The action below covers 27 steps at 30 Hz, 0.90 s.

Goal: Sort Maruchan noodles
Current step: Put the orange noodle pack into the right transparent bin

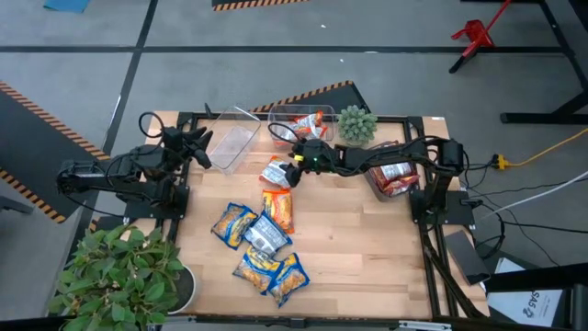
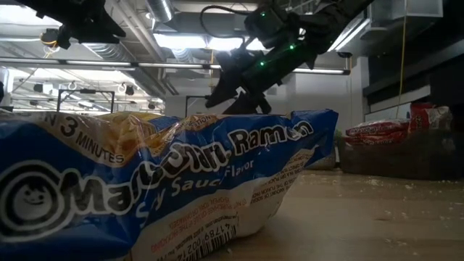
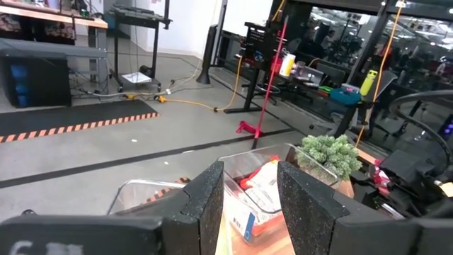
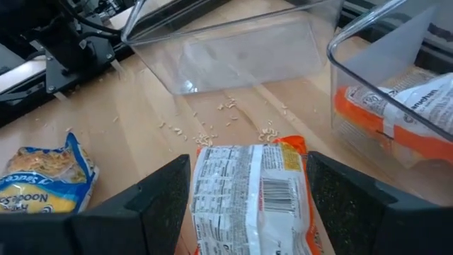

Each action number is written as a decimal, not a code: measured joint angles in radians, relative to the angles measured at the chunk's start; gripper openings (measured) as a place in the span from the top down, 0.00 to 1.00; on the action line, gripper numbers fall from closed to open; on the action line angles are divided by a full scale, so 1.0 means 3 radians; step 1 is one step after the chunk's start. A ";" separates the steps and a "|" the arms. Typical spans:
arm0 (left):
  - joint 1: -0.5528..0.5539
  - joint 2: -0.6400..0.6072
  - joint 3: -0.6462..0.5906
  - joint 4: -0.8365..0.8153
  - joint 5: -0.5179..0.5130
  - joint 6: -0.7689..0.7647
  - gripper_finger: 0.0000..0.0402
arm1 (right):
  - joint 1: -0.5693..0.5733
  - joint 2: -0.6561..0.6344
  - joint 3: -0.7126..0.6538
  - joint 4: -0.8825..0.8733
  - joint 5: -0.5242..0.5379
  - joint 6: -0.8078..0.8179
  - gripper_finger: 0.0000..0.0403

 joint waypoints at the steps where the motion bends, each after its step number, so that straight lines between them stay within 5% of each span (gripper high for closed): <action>1: -0.0001 -0.0001 0.0000 -0.0006 0.0001 0.0000 0.68 | 0.0000 0.0000 0.0000 -0.0025 0.0001 -0.0001 0.34; 22: -0.0001 0.0000 0.0001 -0.0019 0.0003 0.0000 0.68 | -0.0052 0.0243 -0.0006 -0.0121 0.0177 -0.0019 0.34; 27: -0.0001 0.0000 0.0000 -0.0020 0.0003 0.0001 0.68 | -0.0149 0.0243 -0.0006 -0.0131 -0.0052 0.0009 0.34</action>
